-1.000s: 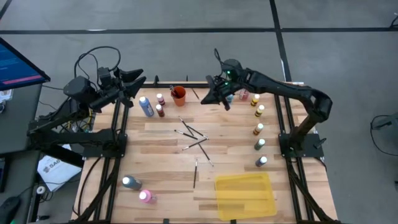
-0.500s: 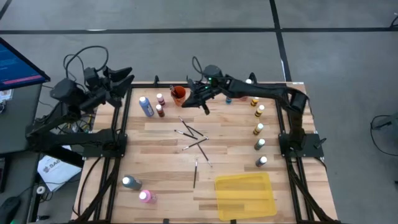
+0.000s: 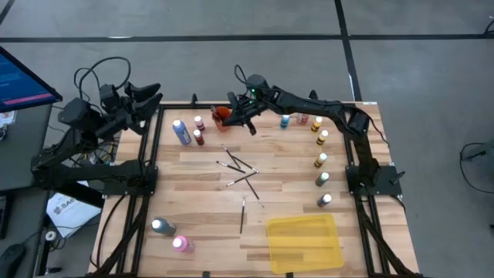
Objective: Pick & Place Paint Supplies
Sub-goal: Put the black paint brush into the orange cup
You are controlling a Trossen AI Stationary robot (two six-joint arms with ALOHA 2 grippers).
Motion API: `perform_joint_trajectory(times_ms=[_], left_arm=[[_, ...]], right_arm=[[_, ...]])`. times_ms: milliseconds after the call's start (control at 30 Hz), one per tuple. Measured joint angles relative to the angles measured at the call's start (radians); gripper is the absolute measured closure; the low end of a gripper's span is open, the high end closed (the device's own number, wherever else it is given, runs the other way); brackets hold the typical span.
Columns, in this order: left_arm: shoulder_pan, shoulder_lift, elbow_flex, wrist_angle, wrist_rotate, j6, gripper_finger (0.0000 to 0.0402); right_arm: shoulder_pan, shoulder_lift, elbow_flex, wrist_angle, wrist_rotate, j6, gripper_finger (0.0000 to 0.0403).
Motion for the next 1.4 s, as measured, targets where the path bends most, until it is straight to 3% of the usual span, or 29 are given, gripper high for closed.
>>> perform_joint_trajectory(times_ms=[300,967,1200,1400], left_arm=[[0.0,-0.001,0.0,0.0,0.0,0.0,0.019],[0.0,-0.001,0.0,0.003,-0.001,0.0,0.019],[0.0,-0.001,0.0,0.004,-0.001,0.0,0.019],[0.0,-0.001,0.0,0.004,-0.002,0.0,0.019]], right_arm=[[-0.034,-0.033,0.001,-0.155,0.008,-0.089,0.0403],[-0.029,-0.035,-0.006,-0.218,0.012,-0.09,0.0403],[-0.03,-0.03,-0.006,-0.217,0.056,-0.082,0.0403],[-0.011,0.019,-0.004,-0.086,0.036,-0.014,0.0403]])
